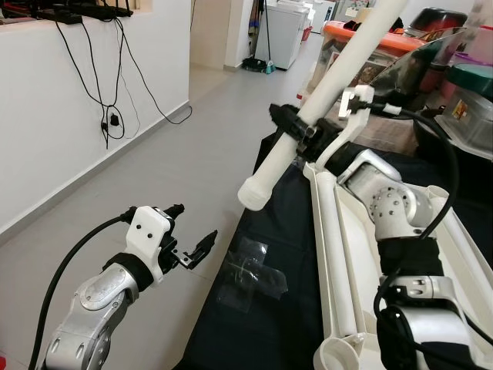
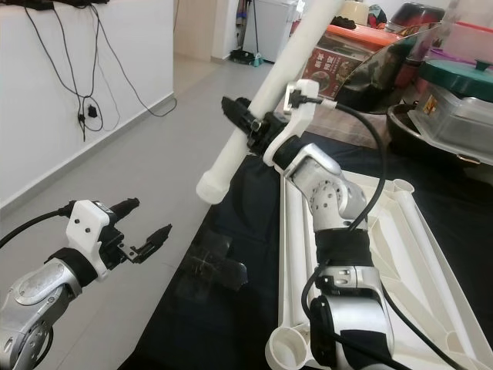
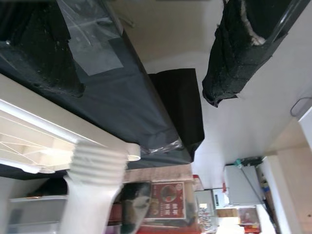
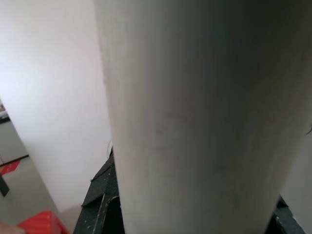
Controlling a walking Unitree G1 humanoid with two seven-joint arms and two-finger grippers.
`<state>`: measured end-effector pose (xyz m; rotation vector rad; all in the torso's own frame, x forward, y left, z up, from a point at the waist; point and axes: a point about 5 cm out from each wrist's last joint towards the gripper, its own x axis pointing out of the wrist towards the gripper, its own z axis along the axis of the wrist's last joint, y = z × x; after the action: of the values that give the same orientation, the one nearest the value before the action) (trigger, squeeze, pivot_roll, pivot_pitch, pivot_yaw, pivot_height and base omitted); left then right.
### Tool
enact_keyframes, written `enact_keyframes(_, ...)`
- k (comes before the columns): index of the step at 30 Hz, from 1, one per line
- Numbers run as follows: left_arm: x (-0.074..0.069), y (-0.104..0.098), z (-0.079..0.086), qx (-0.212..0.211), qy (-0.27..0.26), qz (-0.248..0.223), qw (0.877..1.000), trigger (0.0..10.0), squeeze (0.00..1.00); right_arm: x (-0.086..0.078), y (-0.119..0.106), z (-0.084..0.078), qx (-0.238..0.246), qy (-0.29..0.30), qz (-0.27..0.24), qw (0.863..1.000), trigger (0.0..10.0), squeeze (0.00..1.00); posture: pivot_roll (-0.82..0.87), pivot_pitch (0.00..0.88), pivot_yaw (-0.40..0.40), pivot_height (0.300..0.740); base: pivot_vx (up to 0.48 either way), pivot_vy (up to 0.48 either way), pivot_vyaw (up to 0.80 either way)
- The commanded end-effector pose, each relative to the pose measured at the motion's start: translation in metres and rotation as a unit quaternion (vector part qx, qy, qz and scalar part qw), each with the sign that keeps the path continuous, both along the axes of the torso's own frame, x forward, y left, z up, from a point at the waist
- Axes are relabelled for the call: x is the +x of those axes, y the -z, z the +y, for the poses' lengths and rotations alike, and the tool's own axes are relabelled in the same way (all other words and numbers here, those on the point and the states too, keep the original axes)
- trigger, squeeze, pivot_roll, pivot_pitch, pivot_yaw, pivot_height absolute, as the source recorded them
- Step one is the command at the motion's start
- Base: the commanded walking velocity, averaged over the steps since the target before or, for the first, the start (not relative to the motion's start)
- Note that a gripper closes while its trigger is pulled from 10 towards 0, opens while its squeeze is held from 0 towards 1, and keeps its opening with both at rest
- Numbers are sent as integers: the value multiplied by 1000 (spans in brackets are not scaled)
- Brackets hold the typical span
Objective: Building children table
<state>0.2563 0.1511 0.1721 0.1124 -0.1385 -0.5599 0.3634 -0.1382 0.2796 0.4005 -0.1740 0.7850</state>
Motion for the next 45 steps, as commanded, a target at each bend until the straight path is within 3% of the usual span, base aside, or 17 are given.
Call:
enact_keyframes(1,-4,3,-4,-7,0,9,1000,10000,0,-4,-3,-3,-10,6,-18,1000,0,0,127,0,-150,740,0,0,0)
enact_keyframes(2,-6,6,-7,-10,-7,11,1000,10000,0,-5,-1,-2,-19,23,-13,999,1961,0,125,0,-151,740,0,0,0)
enact_keyframes(3,-6,6,-7,-10,-7,11,1000,10000,0,-5,-1,-2,-19,23,-13,999,1961,0,125,0,-151,740,0,0,0)
enact_keyframes(4,-7,8,-8,-12,-17,14,1000,10000,0,-6,2,-1,-29,38,-11,999,4941,0,125,0,-151,740,0,0,0)
enact_keyframes(7,-7,10,-9,-12,-24,14,1000,10000,0,-6,3,-1,-35,48,-9,998,4941,0,125,0,-151,740,0,0,0)
enact_keyframes(8,-5,10,-7,-25,-47,19,998,10000,0,-11,5,5,-44,62,-9,997,10000,0,118,0,-146,740,0,0,0)
enact_keyframes(13,-2,12,-2,-43,-82,26,995,10000,0,-21,12,14,-50,92,-7,994,10000,0,107,0,-139,740,0,0,0)
enact_keyframes(23,-4,14,0,-52,-105,32,993,10000,0,-37,31,6,-48,135,10,990,10000,0,98,0,-139,740,0,0,-519)
enact_keyframes(37,-5,14,4,-44,-126,24,991,10000,0,-58,39,12,-75,143,-14,987,10000,0,86,0,-114,740,0,0,-529)
enact_keyframes(45,-5,14,2,-32,-125,19,991,10000,0,-62,44,14,-68,145,3,987,10000,0,78,0,-98,740,0,0,-580)
